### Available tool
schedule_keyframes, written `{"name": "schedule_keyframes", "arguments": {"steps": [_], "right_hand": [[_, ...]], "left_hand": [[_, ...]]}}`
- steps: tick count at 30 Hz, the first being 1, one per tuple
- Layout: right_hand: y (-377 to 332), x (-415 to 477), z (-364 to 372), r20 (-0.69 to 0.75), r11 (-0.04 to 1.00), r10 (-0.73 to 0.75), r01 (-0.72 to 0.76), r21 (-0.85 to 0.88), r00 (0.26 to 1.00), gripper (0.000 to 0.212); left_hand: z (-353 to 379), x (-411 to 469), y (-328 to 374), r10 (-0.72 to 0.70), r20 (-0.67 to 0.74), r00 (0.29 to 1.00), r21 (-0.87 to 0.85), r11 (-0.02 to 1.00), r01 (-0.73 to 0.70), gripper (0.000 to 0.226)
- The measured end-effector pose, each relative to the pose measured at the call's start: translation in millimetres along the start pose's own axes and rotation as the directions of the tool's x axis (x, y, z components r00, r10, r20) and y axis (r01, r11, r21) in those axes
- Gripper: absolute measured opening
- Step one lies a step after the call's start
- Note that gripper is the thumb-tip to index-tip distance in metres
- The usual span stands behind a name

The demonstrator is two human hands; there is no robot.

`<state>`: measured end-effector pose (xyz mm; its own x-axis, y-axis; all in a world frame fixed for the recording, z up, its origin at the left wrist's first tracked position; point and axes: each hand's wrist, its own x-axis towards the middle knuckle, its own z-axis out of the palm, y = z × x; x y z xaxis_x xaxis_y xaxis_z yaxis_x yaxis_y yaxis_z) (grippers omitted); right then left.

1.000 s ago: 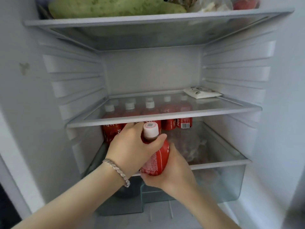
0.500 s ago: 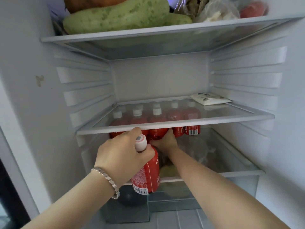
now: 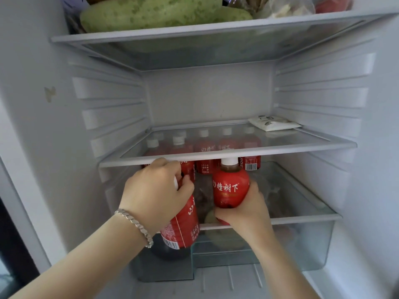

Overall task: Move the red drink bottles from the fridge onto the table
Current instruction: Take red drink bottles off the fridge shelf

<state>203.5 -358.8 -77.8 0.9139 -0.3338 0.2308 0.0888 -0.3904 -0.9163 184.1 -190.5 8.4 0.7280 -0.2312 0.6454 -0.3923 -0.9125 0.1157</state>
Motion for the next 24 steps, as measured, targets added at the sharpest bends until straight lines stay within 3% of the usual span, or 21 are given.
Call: {"name": "schedule_keyframes", "arguments": {"steps": [5,10,13,19,24], "right_hand": [[0,-18,-10,-0.002,0.994,-0.052,0.052,0.093,0.999,0.085],[3,-36,-14,-0.047,0.99,-0.116,0.12,0.08,0.992,0.091],[0,-43,-12,-0.041,0.976,-0.219,0.218,-0.015,0.975,0.09],[-7,-42,-33,0.219,0.929,-0.298,0.335,-0.158,0.929,0.092],[-13,-44,-51,0.493,0.919,-0.223,0.35,-0.18,0.841,0.09]], "left_hand": [[-4,3,-2,0.005,0.066,0.998,-0.027,1.0,-0.003,0.062],[-6,-3,-1,0.036,0.053,0.998,-0.286,0.958,-0.019,0.06],[-9,-3,5,0.069,0.144,0.987,-0.394,0.919,-0.007,0.059],[-8,1,10,0.182,0.259,0.949,-0.463,0.885,-0.043,0.059],[-9,-1,12,0.261,0.363,0.894,-0.522,0.852,-0.036,0.049]]}}
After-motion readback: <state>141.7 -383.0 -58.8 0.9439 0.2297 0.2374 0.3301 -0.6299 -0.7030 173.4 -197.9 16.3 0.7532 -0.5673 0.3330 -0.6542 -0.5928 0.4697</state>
